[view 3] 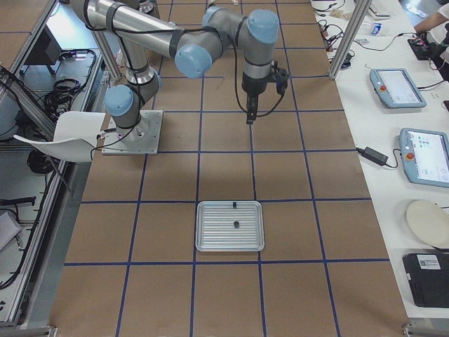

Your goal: Place bearing gear from tray to pile

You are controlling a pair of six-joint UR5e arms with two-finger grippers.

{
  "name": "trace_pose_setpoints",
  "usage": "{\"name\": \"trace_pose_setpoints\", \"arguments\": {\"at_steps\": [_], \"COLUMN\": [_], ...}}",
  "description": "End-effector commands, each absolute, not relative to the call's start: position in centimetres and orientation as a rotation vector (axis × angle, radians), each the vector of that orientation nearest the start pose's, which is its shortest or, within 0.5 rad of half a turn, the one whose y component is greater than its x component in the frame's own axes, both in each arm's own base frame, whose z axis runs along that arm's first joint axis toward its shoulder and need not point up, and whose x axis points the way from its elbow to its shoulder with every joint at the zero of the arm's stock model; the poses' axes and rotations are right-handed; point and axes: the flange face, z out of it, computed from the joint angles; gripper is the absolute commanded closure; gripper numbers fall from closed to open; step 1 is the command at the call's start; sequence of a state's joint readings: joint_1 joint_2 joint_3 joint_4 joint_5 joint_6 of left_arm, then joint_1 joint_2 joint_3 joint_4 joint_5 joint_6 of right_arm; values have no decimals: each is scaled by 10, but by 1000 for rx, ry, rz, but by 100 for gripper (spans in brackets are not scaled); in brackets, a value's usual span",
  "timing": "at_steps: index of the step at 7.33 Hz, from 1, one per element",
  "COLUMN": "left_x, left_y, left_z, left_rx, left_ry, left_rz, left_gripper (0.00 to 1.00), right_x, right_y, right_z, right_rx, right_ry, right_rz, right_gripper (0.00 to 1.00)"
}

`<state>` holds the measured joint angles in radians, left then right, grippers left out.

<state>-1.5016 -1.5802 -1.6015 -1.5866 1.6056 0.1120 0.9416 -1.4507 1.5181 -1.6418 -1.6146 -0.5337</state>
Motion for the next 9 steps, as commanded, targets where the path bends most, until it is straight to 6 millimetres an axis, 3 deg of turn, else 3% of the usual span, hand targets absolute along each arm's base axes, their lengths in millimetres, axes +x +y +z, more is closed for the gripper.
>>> {"name": "trace_pose_setpoints", "arguments": {"at_steps": [1,2,3,4,5,6,7,8,9], "left_x": [-96,-96,-96,-96,-96,-96,-96,-96,-96], "left_y": [-497,-498,-497,-496,-496,-496,-496,-496,-496], "left_z": [466,465,466,464,463,464,463,463,463], "left_rx": [68,68,68,68,64,64,59,61,64], "left_ry": [3108,3108,3109,3110,3110,3111,3111,3110,3110], "left_rz": [95,95,93,100,100,97,100,100,100], "left_gripper": [0,0,0,0,0,0,0,0,0], "right_x": [-350,-394,-429,-440,-445,-440,-443,-451,-454], "right_y": [-504,-511,-503,-502,-499,-489,-483,-484,-484], "right_z": [380,331,291,251,228,211,202,179,175], "right_rx": [44,-55,-20,-17,-12,-17,-19,-34,-36], "right_ry": [3114,3135,3128,3126,3180,3160,3150,3162,3170], "right_rz": [-21,-48,-39,23,9,27,35,22,13], "right_gripper": [0,0,0,0,0,0,8,14,16]}}
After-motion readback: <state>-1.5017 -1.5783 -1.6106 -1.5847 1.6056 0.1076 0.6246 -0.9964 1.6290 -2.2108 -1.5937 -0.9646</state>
